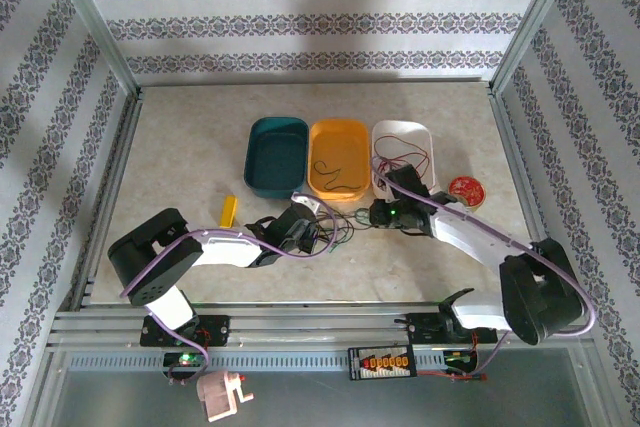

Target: Untangle the cables

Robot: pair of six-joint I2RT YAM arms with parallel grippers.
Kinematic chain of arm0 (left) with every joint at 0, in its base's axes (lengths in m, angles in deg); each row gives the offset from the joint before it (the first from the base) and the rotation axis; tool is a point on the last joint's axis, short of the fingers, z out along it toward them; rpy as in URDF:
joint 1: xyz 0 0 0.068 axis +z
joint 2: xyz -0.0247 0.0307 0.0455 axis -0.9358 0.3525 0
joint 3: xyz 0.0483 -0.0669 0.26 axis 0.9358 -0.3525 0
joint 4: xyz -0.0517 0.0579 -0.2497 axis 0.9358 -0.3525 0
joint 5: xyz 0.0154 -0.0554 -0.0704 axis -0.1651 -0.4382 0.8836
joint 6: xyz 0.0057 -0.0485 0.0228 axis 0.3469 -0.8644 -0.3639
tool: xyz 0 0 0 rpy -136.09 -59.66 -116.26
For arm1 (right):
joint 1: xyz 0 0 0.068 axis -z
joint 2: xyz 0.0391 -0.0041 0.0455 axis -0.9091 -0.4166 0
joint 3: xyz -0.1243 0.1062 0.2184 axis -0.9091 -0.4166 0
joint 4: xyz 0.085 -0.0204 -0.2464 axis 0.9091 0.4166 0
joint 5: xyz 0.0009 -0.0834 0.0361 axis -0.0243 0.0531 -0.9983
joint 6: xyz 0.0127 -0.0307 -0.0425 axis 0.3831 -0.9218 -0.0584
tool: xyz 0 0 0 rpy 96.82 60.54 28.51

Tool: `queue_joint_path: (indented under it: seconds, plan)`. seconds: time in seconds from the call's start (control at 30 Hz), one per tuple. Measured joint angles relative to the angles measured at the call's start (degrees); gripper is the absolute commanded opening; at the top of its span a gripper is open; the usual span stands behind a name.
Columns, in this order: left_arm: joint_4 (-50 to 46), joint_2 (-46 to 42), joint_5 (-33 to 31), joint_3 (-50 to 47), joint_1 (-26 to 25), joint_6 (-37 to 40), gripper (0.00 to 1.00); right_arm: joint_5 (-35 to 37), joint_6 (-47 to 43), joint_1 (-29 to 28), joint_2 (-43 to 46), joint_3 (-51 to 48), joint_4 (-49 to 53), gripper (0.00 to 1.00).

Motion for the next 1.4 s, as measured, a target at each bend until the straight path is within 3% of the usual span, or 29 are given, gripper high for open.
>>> queue_joint_path:
  seconds: [0.17, 0.43, 0.77, 1.07, 1.4]
  plan:
    - [0.7, -0.2, 0.3, -0.7, 0.0, 0.2, 0.00, 0.0, -0.5, 0.8, 3.7, -1.7, 1.2, 0.34]
    - [3.0, -1.0, 2.4, -2.4, 0.1, 0.6, 0.00, -1.6, -2.2, -11.4, 11.0, -3.0, 0.9, 0.36]
    - [3.4, -1.0, 8.7, -2.4, 1.2, 1.4, 0.00, -4.7, -8.5, -25.5, 1.8, 0.3, 1.0, 0.35]
    - [3.4, -1.0, 18.8, -2.3, 5.0, 1.4, 0.00, -6.1, -12.6, -26.5, -4.7, 4.7, 1.0, 0.35]
    - [3.4, -0.7, 21.6, -2.3, 5.8, 1.4, 0.00, -6.3, -13.8, -26.4, -8.1, 5.1, 0.6, 0.37]
